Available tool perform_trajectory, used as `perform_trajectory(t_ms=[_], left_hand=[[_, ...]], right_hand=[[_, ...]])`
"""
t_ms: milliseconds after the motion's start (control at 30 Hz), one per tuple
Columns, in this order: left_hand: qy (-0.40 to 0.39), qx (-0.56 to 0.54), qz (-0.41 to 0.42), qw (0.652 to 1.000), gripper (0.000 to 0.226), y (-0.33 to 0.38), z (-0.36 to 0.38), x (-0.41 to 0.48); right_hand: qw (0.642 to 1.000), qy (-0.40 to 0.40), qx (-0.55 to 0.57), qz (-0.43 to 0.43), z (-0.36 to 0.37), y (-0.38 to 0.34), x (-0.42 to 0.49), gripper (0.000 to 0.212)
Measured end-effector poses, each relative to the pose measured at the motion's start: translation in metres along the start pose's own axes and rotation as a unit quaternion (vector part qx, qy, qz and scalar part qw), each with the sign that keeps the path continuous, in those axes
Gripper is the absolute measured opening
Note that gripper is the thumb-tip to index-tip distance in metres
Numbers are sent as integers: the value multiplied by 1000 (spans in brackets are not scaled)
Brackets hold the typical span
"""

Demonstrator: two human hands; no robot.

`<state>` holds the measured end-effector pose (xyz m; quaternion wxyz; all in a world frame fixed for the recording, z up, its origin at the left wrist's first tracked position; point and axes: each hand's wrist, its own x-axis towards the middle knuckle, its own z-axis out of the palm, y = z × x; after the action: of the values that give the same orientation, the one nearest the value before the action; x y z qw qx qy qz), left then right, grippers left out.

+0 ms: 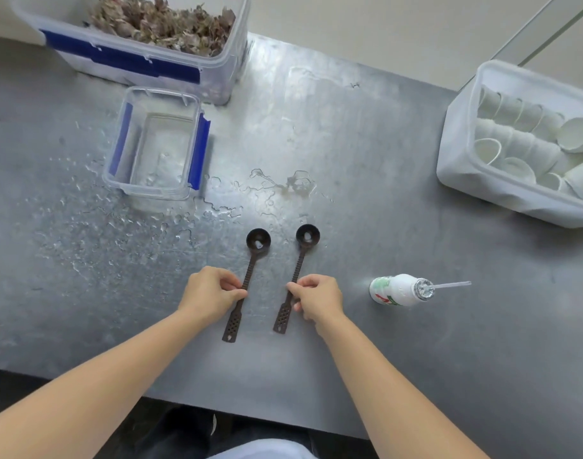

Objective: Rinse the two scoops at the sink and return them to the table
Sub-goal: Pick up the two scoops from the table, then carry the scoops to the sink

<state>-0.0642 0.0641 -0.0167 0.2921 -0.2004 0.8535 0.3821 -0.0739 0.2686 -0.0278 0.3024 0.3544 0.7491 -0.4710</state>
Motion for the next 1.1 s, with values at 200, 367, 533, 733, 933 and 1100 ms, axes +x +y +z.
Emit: perform_trajectory(t_ms=[200, 367, 533, 733, 933, 1100], left_hand=[[-62, -52, -18, 997, 6, 2, -2, -8], [-96, -146, -38, 984, 5, -12, -14, -35], [-83, -239, -47, 966, 7, -52, -40, -79], [-19, -307, -52, 950, 18, -130, -79, -159], [59, -415, -70, 905, 23, -226, -103, -238], [123, -503, -88, 851, 22, -304, -106, -299]], right_hand=[[996, -80, 44, -20, -12, -5, -21, 11], [992, -110, 30, -59, -6, -5, -56, 12], [985, -145, -16, -91, 25, -6, -100, 9], [966, -198, -99, -137, 94, 0, -174, 7], [938, -236, -189, -169, 178, 18, -242, 7], [902, -284, -254, -202, 241, 40, -289, 6]])
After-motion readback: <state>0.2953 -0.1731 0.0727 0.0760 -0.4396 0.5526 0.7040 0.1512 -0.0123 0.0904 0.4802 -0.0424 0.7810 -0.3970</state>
